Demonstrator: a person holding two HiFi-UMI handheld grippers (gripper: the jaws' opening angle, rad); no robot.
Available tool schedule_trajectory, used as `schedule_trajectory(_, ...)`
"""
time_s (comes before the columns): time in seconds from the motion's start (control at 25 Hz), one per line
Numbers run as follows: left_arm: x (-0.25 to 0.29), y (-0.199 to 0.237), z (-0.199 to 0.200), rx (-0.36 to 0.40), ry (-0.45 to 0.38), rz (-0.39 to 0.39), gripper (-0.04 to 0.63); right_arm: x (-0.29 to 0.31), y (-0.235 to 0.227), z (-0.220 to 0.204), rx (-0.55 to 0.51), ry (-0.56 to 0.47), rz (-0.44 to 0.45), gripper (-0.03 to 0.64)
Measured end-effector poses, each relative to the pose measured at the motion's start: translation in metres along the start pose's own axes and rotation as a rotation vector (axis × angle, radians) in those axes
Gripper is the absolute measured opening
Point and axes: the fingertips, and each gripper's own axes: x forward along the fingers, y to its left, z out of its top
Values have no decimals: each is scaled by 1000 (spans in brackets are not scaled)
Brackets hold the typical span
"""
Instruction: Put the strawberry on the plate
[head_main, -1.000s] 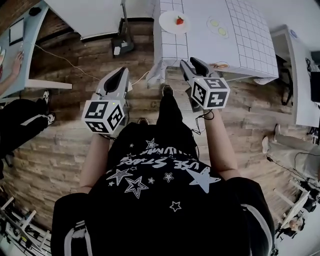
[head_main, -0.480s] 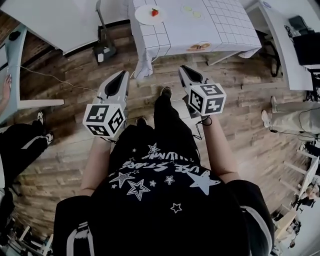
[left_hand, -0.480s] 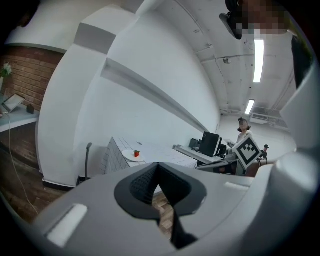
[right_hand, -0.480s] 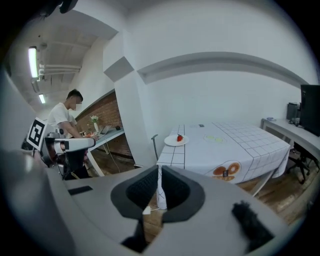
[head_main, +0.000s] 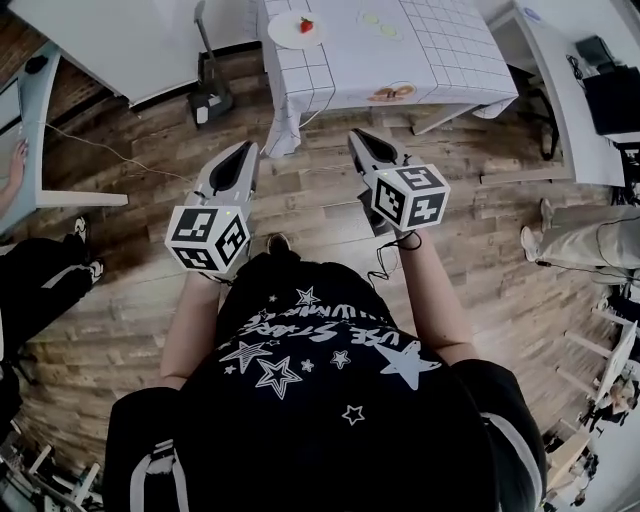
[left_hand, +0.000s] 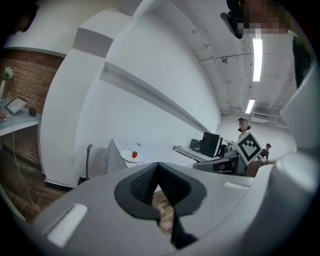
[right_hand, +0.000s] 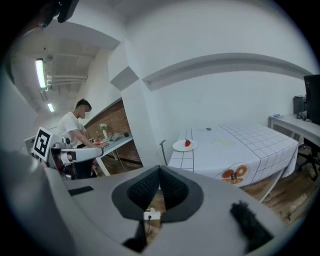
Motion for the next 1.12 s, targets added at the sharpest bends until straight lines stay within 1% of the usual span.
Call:
schedule_trajectory(0.08, -6, -11, -2, 4, 4, 4, 8, -10, 7, -1, 12, -19, 23, 14)
schedule_trajectory(0.2, -13, -33, -8, 23, 14, -5, 8, -30, 13, -9, -9, -15, 42, 14)
schedule_trajectory(0.32, -17, -57, -9, 42, 8, -12, 8, -51, 9, -18, -45, 6, 40, 14)
schedule_trajectory(0.48, -25, -85, -10, 64, -4, -14, 8, -72, 5, -18, -57, -5, 43, 13)
schedule_trajectory(0.76, -48, -103, -7, 91, -33, 38, 8, -93, 20, -23, -77, -23, 91, 12)
schedule_trajectory(0.96, -58, -113, -9, 102, -51, 72, 8, -106, 27, -33, -98, -25, 109, 14)
schedule_trajectory(1.12, -64, -120, -19, 90, -44, 93, 8, -115, 29, -40, -102, -29, 117, 12)
